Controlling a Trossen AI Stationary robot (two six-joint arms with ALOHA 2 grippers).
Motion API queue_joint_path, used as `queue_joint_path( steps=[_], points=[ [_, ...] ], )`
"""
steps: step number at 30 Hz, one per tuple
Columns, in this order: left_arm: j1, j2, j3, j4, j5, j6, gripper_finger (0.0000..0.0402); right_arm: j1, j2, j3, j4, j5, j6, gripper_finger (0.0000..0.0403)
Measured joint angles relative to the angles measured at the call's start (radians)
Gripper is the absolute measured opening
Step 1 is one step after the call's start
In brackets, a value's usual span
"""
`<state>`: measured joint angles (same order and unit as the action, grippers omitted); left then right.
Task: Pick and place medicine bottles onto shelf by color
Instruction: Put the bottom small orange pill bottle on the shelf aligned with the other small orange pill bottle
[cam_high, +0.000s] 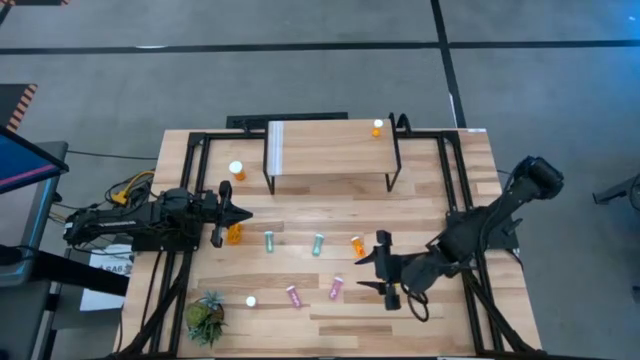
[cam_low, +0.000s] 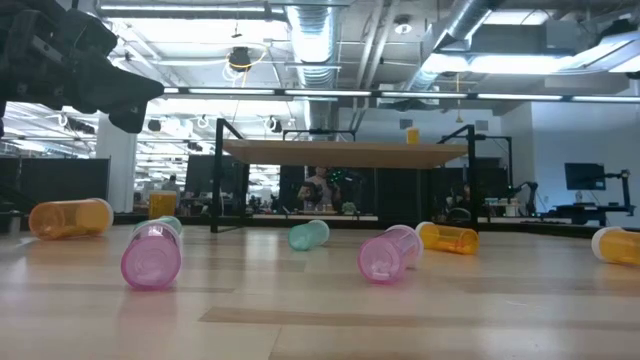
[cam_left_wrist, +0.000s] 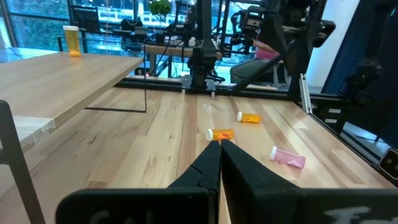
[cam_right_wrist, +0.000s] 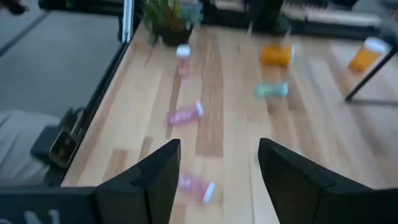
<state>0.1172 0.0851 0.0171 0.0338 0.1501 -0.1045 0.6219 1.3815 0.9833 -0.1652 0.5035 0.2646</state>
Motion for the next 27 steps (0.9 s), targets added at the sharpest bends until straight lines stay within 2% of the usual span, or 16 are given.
queue_joint_path(
  steps=[4,7,16,19,22,24,27],
  points=[
    [0.0,0.0,0.0,0.05,-0.009,-0.141,0.0,-0.001,-0.016,0.0,0.09,0.014,-0.086,0.0239],
    [0.0,-0.001,0.0,0.169,-0.063,-0.186,0.0,-0.001,-0.043,0.0,0.132,0.015,-0.146,0.0239],
    [0.0,-0.003,0.0,0.388,-0.221,-0.192,0.0,-0.004,-0.045,0.001,0.166,0.015,-0.202,0.0239],
    [0.0,-0.001,0.001,0.435,-0.326,-0.14,0.0,-0.007,-0.037,0.001,0.16,0.015,-0.198,0.0239],
    [0.0,0.001,0.001,0.473,-0.407,-0.151,0.0,-0.009,-0.039,0.001,0.158,0.015,-0.178,0.0239],
    [0.0,0.002,0.001,0.475,-0.393,-0.178,0.0,-0.009,-0.039,0.001,0.155,0.015,-0.178,0.0239],
    [0.0,0.002,0.001,0.485,-0.298,-0.23,0.0,-0.012,-0.039,0.001,0.153,0.015,-0.178,0.0239]
  ],
)
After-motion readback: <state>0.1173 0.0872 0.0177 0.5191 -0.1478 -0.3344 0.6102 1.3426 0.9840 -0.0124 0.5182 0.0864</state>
